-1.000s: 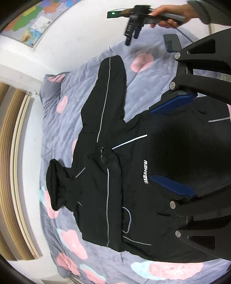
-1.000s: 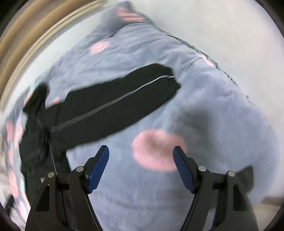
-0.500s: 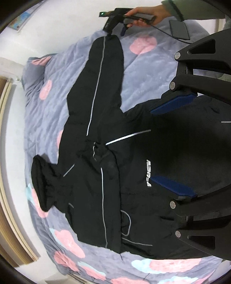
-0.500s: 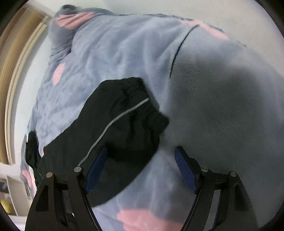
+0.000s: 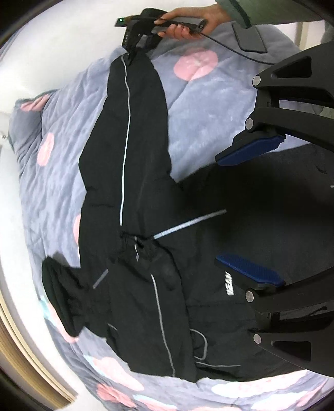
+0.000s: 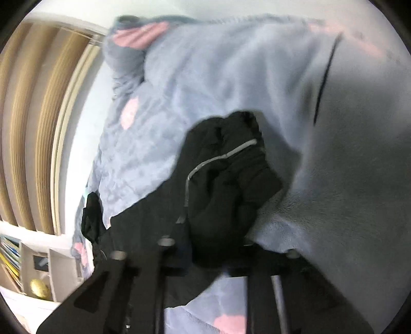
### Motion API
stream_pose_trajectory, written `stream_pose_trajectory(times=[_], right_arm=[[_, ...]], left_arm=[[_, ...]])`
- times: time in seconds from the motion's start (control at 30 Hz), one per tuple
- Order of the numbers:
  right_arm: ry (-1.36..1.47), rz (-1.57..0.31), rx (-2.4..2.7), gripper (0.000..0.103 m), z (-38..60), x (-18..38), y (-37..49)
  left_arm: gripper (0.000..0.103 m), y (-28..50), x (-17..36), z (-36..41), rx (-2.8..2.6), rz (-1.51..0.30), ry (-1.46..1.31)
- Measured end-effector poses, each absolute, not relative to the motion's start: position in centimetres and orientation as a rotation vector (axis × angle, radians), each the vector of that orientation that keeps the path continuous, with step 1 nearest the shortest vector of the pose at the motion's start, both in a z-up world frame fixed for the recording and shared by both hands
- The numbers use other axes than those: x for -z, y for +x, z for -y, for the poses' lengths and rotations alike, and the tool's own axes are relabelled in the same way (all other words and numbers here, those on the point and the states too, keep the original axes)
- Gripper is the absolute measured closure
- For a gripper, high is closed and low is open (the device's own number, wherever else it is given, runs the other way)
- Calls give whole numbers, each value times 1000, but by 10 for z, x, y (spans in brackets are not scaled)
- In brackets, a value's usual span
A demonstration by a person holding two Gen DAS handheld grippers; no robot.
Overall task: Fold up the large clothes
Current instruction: 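Move the right gripper to the cuff of the other sleeve, then grasp the sleeve cuff with the right gripper and lift it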
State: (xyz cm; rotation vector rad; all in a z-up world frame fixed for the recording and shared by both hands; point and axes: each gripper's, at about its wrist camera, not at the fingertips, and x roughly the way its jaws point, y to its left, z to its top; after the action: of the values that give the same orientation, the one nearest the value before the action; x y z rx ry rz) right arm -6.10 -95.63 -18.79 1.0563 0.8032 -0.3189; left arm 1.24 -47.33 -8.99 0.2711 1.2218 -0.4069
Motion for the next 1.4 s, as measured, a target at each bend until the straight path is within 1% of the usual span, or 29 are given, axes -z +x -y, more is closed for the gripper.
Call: stream_pose_trajectory(times=[0.1,0.17,0.27,0.37,0.43,0.5,0.63,0.73,0.8,0.87,1.0,1.1,1.17,1.23,1.4], right_arm=[[962,-742,358,90,944,151,-76],[900,-756,397,90,935,144,-80],[833,-886,476,90,930,171,-70],[811,-1045,526,90,927,215,-51],[796,-1067,555,90,923,217,-47],[754,-1046,566,90,913,200,-45],[601,-937,514,90,864,129,-28],[514,-883,426,90,811,82,-5],[459,-869,375,90,774,61,9],[392,-864,293,90,717,38,30],[265,-887,134,90,601,18,80],[166,-923,44,90,527,19,114],[90,-971,-12,90,470,33,142],[45,-1004,-58,90,434,49,158],[-62,-1147,-216,90,338,124,207]], left_arm=[[30,12,85,486,434,-1188,301],[30,13,82,490,444,-1170,311],[30,16,85,491,454,-1177,303],[30,18,88,482,449,-1190,280],[30,18,86,471,444,-1188,261],[30,19,84,457,434,-1179,251],[30,25,81,422,411,-1159,210],[30,34,80,395,396,-1137,178],[30,41,79,377,392,-1122,154],[30,49,79,358,391,-1113,125],[30,66,79,315,380,-1100,80],[30,82,83,281,354,-1094,47],[30,94,89,257,324,-1102,24],[30,106,96,234,290,-1108,-6],[30,122,114,184,184,-1111,-85]])
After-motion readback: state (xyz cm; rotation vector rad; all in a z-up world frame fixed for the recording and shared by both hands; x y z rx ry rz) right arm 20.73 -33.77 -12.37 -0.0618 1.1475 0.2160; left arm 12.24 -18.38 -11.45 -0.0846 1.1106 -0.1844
